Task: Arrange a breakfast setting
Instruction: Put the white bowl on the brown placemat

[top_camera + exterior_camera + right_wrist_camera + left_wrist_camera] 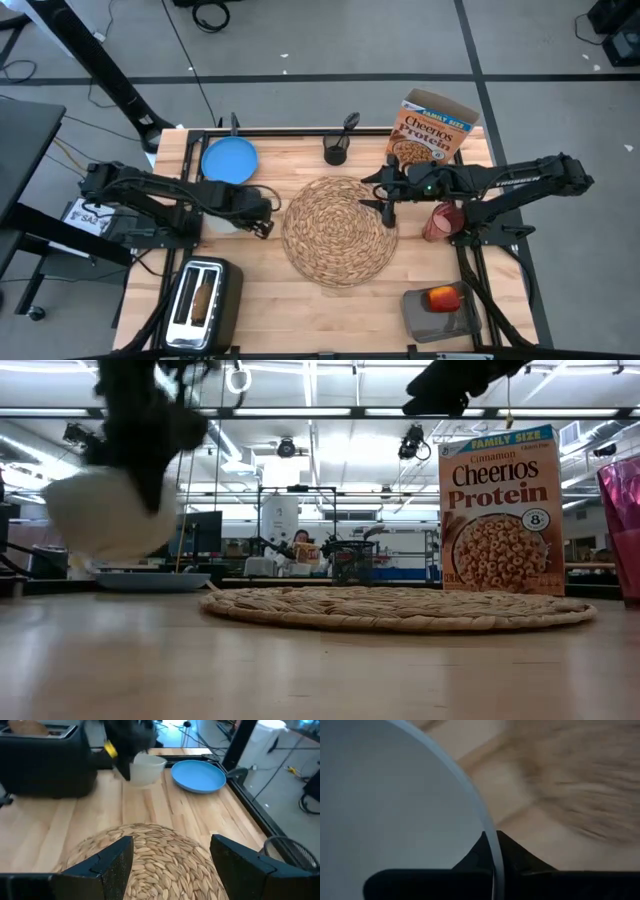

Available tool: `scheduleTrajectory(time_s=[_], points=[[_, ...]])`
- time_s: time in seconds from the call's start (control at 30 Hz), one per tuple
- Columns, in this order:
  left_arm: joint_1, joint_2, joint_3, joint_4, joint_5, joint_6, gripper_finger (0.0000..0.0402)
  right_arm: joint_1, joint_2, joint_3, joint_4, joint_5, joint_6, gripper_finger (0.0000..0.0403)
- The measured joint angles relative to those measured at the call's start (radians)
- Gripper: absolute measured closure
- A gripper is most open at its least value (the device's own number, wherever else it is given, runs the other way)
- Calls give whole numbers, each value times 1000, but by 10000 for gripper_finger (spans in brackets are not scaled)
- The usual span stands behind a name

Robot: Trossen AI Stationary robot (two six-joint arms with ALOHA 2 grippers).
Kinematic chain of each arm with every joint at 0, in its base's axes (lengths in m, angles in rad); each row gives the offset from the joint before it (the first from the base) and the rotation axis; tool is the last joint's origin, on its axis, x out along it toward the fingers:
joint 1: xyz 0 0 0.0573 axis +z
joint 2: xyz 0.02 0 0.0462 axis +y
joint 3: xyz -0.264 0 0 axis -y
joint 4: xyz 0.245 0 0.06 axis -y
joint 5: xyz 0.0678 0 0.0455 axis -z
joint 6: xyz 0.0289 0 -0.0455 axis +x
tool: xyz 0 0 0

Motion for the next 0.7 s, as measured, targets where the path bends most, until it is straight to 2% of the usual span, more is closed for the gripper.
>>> scheduleTrajectory(time_s=[0.1,0.23,0.33,0.53,0.7], points=[[-25,0,108,10,11,241,394,25,-2,12,-35,-22,-52,134],[-63,-1,200,38,12,511,395,101,22,145,-297,34,-49,134],[-81,35,240,93,13,679,395,167,58,261,-496,101,17,134],[-77,219,325,215,27,895,395,254,138,378,-676,183,228,134],[-57,396,383,311,24,1019,395,310,170,387,-780,167,386,134]])
